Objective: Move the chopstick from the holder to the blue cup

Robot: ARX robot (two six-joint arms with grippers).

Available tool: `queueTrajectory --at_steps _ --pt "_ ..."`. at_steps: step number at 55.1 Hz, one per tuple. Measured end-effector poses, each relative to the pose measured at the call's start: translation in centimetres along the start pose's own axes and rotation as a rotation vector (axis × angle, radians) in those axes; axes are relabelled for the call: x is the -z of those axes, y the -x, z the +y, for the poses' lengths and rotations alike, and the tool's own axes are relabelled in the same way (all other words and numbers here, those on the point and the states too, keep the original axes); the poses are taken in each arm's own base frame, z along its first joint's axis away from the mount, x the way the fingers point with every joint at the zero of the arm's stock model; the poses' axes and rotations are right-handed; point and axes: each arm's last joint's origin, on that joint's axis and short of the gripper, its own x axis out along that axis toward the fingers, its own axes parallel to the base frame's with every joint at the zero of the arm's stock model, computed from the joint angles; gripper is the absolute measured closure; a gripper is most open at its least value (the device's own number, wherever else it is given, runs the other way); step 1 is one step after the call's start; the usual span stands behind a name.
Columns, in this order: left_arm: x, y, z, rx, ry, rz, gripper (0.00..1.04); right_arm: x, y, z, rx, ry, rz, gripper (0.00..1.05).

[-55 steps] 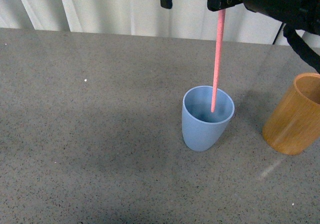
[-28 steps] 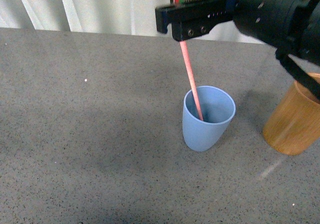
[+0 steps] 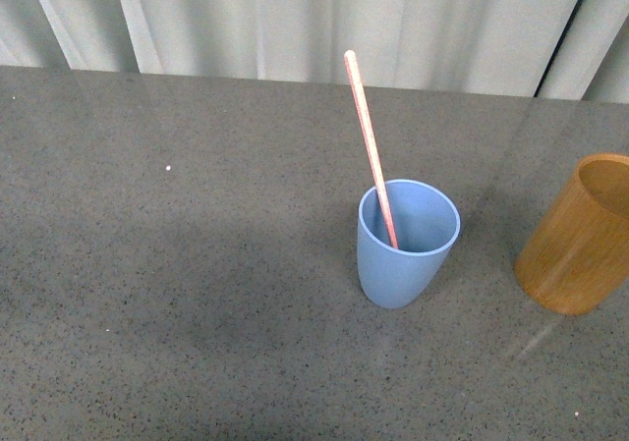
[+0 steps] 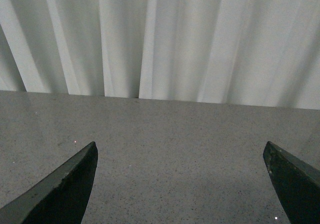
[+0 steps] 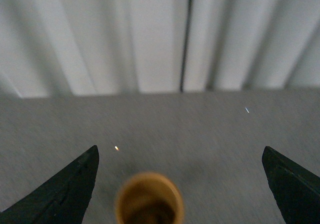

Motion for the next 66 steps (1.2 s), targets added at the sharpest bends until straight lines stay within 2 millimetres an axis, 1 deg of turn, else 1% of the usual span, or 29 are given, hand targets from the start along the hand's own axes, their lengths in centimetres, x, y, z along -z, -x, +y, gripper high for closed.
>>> queueTrajectory --at_steps 3,5,7,9,12,13,17,21,25,29,36,37,66 --pt "0.0 0.0 0.0 0.000 0.000 0.000 0.07 1.6 1.4 -1.0 0.034 -0.010 0.027 0.10" --pt "0.0 0.0 0.0 0.000 0.000 0.000 0.07 2.2 2.0 -1.3 0.043 -0.016 0.027 0.10" --pt "0.0 0.0 0.0 0.000 0.000 0.000 0.07 2.4 2.6 -1.5 0.044 -0.025 0.004 0.10" --pt "0.0 0.0 0.0 0.000 0.000 0.000 0.07 2.1 2.9 -1.5 0.038 -0.032 -0.026 0.10" --pt "0.0 0.0 0.0 0.000 0.000 0.000 0.07 2.2 3.0 -1.4 -0.094 -0.016 -0.156 0.19" --pt "0.0 0.0 0.0 0.000 0.000 0.000 0.07 2.4 3.0 -1.3 -0.139 0.003 -0.210 0.25" --pt "0.0 0.0 0.0 0.000 0.000 0.000 0.07 2.6 3.4 -1.3 -0.180 0.032 -0.294 0.42" --pt "0.0 0.0 0.0 0.000 0.000 0.000 0.07 2.8 3.7 -1.4 -0.177 0.041 -0.311 0.57" --pt "0.0 0.0 0.0 0.000 0.000 0.000 0.07 3.0 3.8 -1.4 -0.176 0.044 -0.310 0.68" --pt "0.0 0.0 0.0 0.000 0.000 0.000 0.07 3.4 3.9 -1.4 -0.175 0.048 -0.301 0.84" --pt "0.0 0.0 0.0 0.000 0.000 0.000 0.07 3.8 4.1 -1.5 -0.176 0.047 -0.318 1.03" --pt "0.0 0.0 0.0 0.000 0.000 0.000 0.07 3.9 4.1 -1.5 -0.176 0.051 -0.322 1.04" --pt "0.0 0.0 0.0 0.000 0.000 0.000 0.07 4.2 5.1 -1.7 -0.175 0.049 -0.328 1.04"
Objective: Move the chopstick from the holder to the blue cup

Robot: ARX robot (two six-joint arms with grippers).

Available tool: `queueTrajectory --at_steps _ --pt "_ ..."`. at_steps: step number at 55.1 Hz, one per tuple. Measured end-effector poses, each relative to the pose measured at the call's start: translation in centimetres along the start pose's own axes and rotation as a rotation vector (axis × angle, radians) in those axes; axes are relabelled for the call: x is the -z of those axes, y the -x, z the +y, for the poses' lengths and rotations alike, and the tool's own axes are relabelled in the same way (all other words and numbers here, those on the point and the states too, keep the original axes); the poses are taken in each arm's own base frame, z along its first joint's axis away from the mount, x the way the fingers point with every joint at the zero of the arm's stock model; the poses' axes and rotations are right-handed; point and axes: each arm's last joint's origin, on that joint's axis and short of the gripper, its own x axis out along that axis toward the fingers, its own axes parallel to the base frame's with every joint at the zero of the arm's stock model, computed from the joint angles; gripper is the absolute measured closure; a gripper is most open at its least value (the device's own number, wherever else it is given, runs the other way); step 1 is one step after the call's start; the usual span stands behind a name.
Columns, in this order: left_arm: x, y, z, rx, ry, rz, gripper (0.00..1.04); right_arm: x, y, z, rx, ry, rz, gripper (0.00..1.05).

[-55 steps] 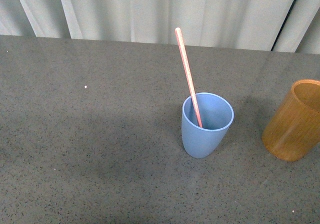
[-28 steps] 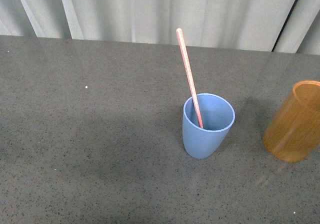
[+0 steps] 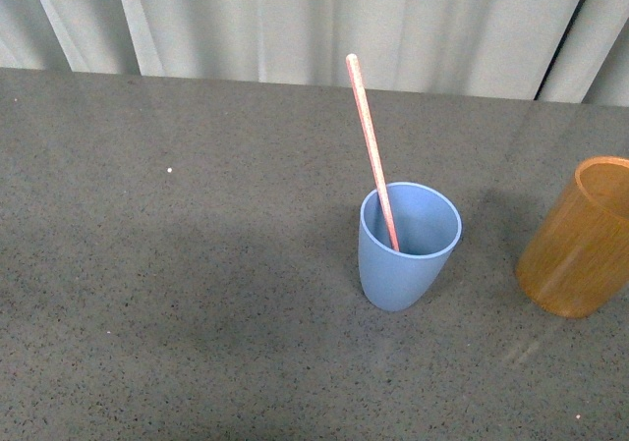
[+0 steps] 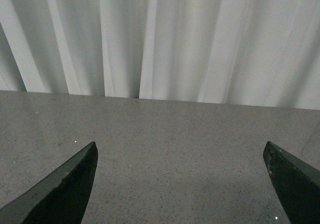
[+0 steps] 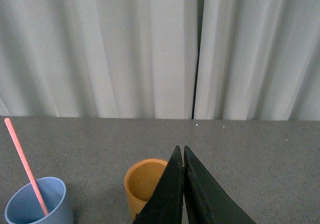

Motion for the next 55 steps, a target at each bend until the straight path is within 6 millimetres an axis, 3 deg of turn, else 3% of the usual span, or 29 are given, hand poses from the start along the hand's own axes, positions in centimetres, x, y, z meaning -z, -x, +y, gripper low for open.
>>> queueTrajectory --at_steps 6,19,50,55 --pt "0.01 0.00 0.00 0.000 0.000 0.000 0.07 0.29 0.99 0.00 0.000 0.000 0.010 1.04" --pt "-0.01 0.01 0.00 0.000 0.000 -0.001 0.07 0.27 1.05 0.00 0.001 0.000 0.006 1.04" --pt "0.00 0.01 0.00 0.000 0.000 -0.001 0.07 0.27 1.05 0.00 0.001 0.000 0.006 0.14" --pt "0.00 0.01 0.00 0.000 0.000 -0.001 0.07 0.27 1.05 0.00 0.001 -0.001 0.006 0.09"
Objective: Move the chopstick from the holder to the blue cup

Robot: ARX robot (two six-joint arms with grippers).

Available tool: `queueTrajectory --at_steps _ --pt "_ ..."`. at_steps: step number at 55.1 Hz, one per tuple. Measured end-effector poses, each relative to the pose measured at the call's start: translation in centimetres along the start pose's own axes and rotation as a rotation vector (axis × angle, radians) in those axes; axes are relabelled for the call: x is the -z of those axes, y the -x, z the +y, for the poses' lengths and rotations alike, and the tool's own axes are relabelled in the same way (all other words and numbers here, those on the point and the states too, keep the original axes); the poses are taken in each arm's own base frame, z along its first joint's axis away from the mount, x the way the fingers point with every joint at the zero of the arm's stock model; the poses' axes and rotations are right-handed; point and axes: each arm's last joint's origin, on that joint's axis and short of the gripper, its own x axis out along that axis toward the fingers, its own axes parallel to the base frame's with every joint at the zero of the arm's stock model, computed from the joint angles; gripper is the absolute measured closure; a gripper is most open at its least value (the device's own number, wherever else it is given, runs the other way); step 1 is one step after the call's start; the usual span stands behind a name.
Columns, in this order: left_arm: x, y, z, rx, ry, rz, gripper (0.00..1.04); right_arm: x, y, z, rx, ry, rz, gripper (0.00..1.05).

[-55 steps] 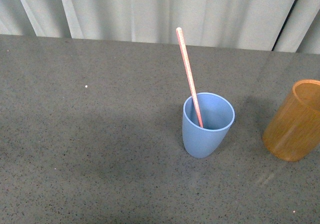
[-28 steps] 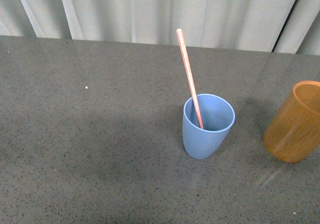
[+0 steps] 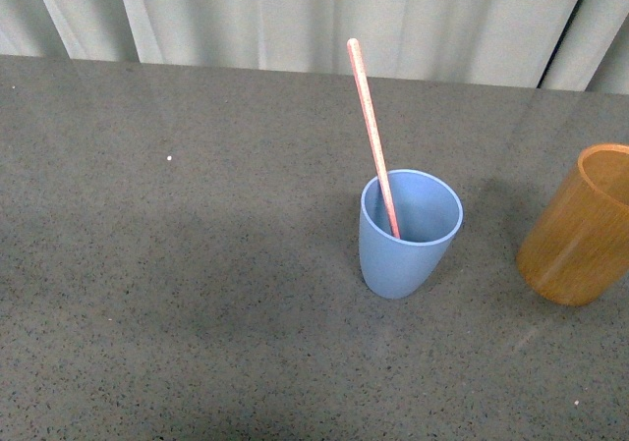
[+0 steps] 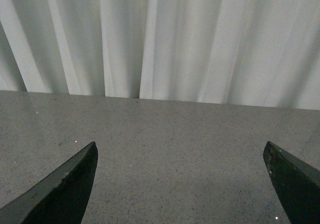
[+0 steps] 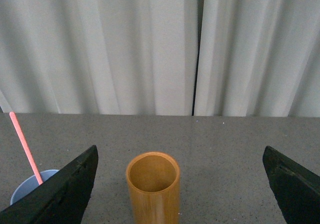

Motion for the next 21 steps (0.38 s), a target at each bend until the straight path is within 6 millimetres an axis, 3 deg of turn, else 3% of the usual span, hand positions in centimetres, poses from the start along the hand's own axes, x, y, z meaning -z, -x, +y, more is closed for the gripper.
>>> queueTrajectory --at_steps 21 --pt "0.00 0.00 0.00 0.000 0.000 0.000 0.07 0.00 0.00 0.00 0.000 0.000 0.000 0.10"
